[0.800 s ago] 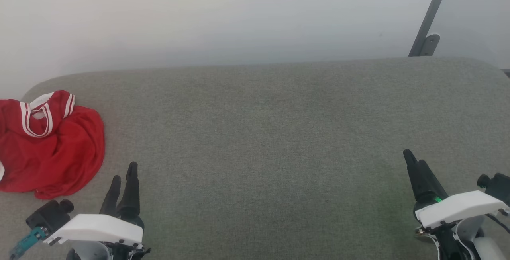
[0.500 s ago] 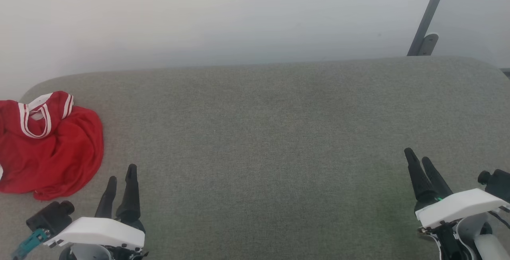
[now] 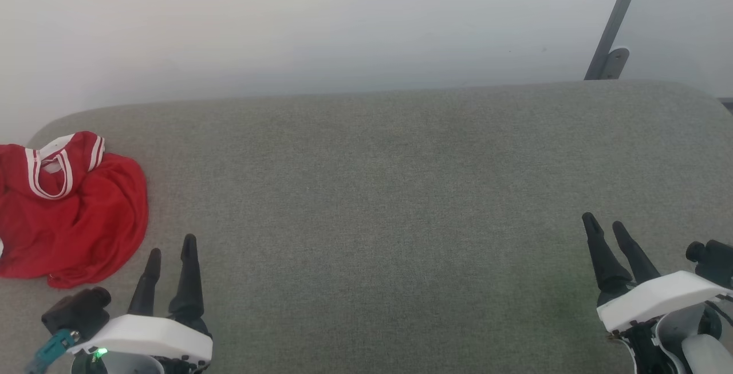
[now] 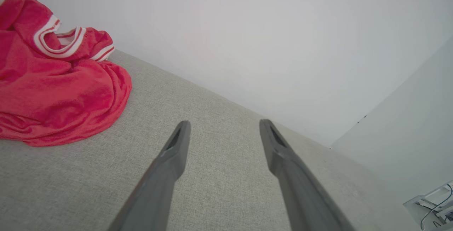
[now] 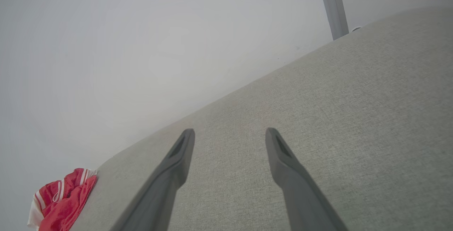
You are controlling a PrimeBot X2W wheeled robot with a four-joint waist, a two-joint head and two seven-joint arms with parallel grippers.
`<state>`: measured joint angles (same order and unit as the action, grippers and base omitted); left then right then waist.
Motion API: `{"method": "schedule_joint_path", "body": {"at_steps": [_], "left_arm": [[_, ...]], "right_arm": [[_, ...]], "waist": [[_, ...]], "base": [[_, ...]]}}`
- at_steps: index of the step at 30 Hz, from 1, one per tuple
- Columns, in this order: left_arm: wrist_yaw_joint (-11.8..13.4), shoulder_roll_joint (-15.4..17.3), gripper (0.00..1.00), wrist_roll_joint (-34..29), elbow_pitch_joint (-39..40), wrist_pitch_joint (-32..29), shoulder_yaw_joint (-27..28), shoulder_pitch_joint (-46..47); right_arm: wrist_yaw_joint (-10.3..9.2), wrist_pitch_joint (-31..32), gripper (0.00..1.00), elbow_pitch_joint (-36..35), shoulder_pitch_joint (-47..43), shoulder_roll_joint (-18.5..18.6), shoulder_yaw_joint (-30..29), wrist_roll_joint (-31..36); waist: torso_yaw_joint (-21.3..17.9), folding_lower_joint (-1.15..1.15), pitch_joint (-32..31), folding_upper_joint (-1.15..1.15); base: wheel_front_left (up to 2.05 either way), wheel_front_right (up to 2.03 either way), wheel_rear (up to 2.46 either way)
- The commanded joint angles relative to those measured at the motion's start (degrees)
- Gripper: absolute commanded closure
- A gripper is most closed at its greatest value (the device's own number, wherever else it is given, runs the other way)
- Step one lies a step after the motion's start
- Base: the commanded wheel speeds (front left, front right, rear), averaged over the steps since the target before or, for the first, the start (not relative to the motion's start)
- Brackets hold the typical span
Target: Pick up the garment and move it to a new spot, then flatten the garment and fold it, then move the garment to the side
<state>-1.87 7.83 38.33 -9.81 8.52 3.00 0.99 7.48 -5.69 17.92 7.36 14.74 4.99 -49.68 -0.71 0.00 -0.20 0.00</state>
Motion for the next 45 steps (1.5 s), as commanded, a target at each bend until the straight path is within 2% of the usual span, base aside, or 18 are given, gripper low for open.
{"method": "schedule_joint_path", "body": {"at_steps": [1, 24, 45], "left_arm": [[-0.46, 0.13, 0.00, -1.64, 0.62, 0.51, 0.21, -0.34], [-0.72, 0.30, 0.00, -13.55, 1.70, 3.59, 0.54, -1.50], [-0.75, 0.97, 0.00, -21.24, 2.12, 5.96, 0.48, -2.04]], "right_arm": [[0.01, -0.63, 0.00, -0.65, 1.33, 0.62, 0.09, 1.36], [0.02, -2.79, 0.00, -0.80, 1.43, 2.27, 1.37, 10.58], [0.01, -4.64, 0.00, -0.33, 1.58, 3.48, 2.16, 18.25]], "waist": [[0.01, 0.00, 0.00, 0.00], [-0.27, 0.00, -0.12, 0.00], [-0.63, 0.00, -0.38, 0.00]], "base": [[0.00, 0.00, 0.00], [0.00, 0.00, 0.00], [0.00, 0.00, 0.00]]}}
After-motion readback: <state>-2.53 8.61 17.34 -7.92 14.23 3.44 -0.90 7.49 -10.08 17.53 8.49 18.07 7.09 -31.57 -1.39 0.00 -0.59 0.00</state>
